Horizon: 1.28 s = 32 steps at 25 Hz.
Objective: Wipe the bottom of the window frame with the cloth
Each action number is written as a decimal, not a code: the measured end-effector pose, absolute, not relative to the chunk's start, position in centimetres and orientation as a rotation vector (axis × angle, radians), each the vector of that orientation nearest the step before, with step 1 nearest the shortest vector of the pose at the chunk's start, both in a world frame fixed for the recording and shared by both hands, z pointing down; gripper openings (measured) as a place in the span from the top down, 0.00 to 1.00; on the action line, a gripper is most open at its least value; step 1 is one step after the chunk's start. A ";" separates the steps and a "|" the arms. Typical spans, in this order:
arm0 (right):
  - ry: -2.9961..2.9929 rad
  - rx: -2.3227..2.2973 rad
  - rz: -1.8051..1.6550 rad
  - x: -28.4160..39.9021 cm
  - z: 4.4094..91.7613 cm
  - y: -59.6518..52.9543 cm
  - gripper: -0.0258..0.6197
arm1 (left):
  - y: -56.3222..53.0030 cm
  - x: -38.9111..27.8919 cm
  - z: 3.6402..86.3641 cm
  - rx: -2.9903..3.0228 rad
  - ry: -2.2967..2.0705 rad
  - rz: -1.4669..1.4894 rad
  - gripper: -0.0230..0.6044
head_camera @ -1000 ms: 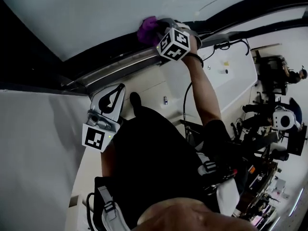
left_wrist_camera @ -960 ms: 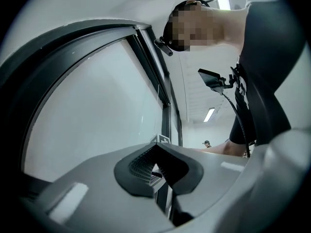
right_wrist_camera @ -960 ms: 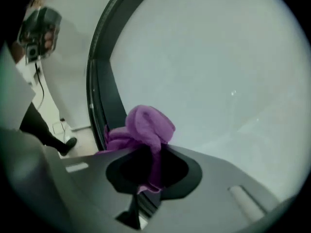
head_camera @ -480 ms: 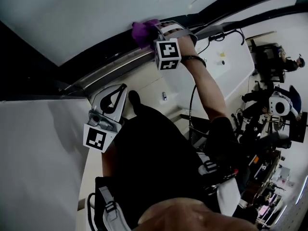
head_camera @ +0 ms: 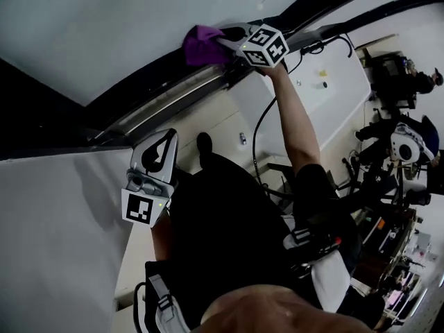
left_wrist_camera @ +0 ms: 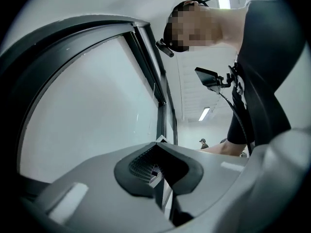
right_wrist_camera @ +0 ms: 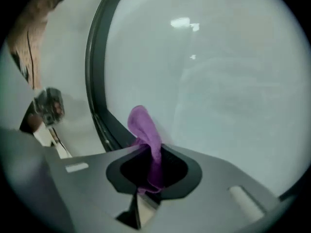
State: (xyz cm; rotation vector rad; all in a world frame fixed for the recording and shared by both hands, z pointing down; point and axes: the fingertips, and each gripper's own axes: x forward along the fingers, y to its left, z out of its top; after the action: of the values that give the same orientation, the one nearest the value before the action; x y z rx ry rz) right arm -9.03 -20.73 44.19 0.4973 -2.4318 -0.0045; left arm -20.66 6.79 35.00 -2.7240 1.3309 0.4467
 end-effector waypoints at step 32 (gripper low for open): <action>-2.779 0.111 -0.383 -7.7 45.3 -14.9 0.88 | -4.2 -7.2 35.8 -2.734 1.569 0.056 0.96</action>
State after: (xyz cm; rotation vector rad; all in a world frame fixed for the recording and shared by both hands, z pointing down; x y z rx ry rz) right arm -7.67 -14.92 45.27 0.1107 -2.7791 -0.3828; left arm -7.17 -4.17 35.84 -2.7343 1.5689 0.0564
